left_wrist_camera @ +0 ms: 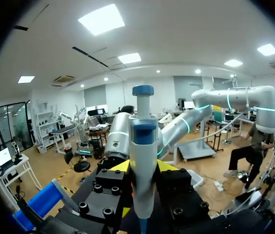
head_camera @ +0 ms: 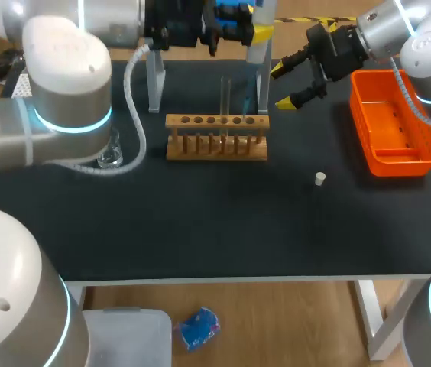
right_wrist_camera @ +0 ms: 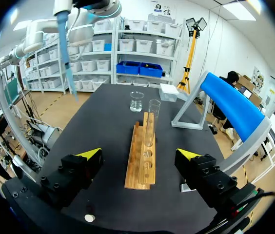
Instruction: Invert the test tube, pick up the pipette, mount the tip to pipette, aspirate from beaker and dispense into the tube, eject the tip, return the pipette, and cap with the stopper.
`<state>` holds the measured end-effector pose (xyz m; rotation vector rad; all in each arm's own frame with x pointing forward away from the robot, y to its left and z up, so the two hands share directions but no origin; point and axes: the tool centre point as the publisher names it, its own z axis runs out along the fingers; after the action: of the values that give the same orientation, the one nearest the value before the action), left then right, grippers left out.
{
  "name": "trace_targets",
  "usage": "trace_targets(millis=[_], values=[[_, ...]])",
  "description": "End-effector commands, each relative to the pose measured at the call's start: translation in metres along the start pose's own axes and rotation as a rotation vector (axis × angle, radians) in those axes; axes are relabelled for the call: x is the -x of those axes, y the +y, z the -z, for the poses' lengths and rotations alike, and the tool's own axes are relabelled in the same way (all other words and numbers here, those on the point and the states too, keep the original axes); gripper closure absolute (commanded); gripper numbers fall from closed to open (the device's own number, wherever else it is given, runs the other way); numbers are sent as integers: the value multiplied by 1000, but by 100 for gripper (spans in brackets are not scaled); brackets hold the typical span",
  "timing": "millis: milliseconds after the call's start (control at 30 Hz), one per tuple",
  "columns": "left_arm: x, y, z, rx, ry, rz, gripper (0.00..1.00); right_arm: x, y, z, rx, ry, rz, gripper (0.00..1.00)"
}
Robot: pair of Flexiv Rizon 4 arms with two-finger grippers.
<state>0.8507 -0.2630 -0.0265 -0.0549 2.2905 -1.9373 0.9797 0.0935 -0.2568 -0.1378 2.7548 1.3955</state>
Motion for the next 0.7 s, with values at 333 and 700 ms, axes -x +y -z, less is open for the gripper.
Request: trace_targets(millis=[333, 700], values=[[-5, 8, -2, -47, -27, -5, 100, 0, 0, 0, -2, 2, 0, 0], [-9, 31, -11, -47, -19, 11, 100, -15, -8, 4, 79, 47, -20, 0]])
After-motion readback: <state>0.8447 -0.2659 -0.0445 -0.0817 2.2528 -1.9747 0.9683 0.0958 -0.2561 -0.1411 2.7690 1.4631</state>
